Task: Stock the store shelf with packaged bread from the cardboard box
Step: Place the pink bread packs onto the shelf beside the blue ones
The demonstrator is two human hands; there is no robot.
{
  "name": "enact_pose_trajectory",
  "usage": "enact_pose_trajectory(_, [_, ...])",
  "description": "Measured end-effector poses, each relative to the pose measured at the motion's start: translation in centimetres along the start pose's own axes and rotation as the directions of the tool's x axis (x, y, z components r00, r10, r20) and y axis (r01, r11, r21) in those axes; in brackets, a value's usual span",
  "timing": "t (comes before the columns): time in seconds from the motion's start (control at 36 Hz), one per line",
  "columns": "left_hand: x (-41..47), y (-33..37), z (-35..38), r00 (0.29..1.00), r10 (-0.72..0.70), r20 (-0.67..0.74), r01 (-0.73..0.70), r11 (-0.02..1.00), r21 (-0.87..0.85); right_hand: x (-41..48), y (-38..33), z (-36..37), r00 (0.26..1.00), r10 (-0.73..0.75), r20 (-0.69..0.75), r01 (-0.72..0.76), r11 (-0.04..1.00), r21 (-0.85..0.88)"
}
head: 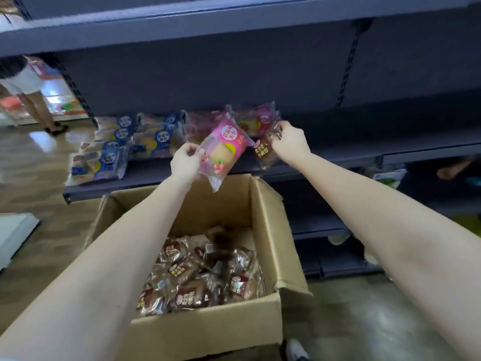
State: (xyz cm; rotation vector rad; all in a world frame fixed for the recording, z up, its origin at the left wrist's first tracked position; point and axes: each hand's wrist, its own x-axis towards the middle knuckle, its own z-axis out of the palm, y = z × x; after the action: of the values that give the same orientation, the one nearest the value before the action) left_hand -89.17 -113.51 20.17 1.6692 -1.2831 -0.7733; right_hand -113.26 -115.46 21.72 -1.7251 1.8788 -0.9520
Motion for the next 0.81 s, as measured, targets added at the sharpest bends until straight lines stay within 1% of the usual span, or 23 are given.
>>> enact_pose_trajectory(0.14, [-0.4, 2.0, 7.4, 0.999, -0.013, 0.050, 0.017, 0.998, -0.068, 1.5, 4.9, -3.8, 0.995, 0.030, -0.099, -0.027, 0.999, 0.024])
enact_pose_trajectory(0.25, [-0.3, 3.6, 13.5, 0.984, -0.104, 0.142, 0.131, 0.972, -0.193, 3.9, 8.7, -6.5, 0.986, 0.061, -0.154, -0.060, 0.998, 0.015])
enact_pose_trajectory(0.36, [0.2, 4.9, 19.3, 0.957, -0.205, 0.207, 0.259, 0.923, -0.285, 6.3, 12.5, -9.3, 0.985, 0.099, -0.138, -0.100, 0.995, 0.005])
enact_pose_trajectory(0.44, [0.3, 5.7, 23.1, 0.942, -0.248, 0.225, 0.311, 0.899, -0.309, 8.5, 15.8, -10.8, 0.983, 0.139, -0.116, -0.140, 0.990, 0.003])
enact_pose_trajectory(0.5, [0.4, 6.1, 25.2, 0.938, -0.266, 0.222, 0.326, 0.893, -0.310, 9.5, 17.4, -11.7, 0.982, 0.161, -0.100, -0.164, 0.986, -0.022])
enact_pose_trajectory(0.56, [0.6, 6.2, 26.7, 0.943, -0.285, 0.171, 0.325, 0.896, -0.301, 10.2, 18.8, -12.2, 0.982, 0.169, -0.079, -0.176, 0.979, -0.101])
enact_pose_trajectory(0.58, [0.7, 6.2, 27.2, 0.950, -0.285, 0.126, 0.310, 0.908, -0.283, 10.5, 19.4, -12.3, 0.984, 0.165, -0.069, -0.173, 0.974, -0.143])
enact_pose_trajectory(0.61, [0.8, 6.3, 27.6, 0.964, -0.257, 0.067, 0.266, 0.938, -0.223, 10.8, 19.9, -12.2, 0.987, 0.150, -0.065, -0.159, 0.972, -0.171])
enact_pose_trajectory(0.67, [0.9, 6.5, 28.0, 0.991, -0.134, -0.026, 0.134, 0.991, -0.019, 11.2, 20.8, -12.0, 0.987, 0.146, -0.061, -0.156, 0.970, -0.186])
enact_pose_trajectory(0.69, [0.9, 6.4, 28.1, 0.996, -0.076, -0.047, 0.079, 0.995, 0.062, 11.4, 21.1, -11.9, 0.987, 0.147, -0.062, -0.156, 0.967, -0.203])
enact_pose_trajectory(0.75, [1.1, 6.3, 28.1, 0.998, -0.023, -0.057, 0.030, 0.991, 0.132, 11.5, 21.5, -11.5, 0.988, 0.132, -0.081, -0.148, 0.958, -0.246])
enact_pose_trajectory(0.81, [1.4, 6.2, 27.9, 0.997, -0.025, -0.067, 0.035, 0.988, 0.148, 11.7, 21.3, -11.1, 0.988, 0.054, -0.148, -0.093, 0.957, -0.274])
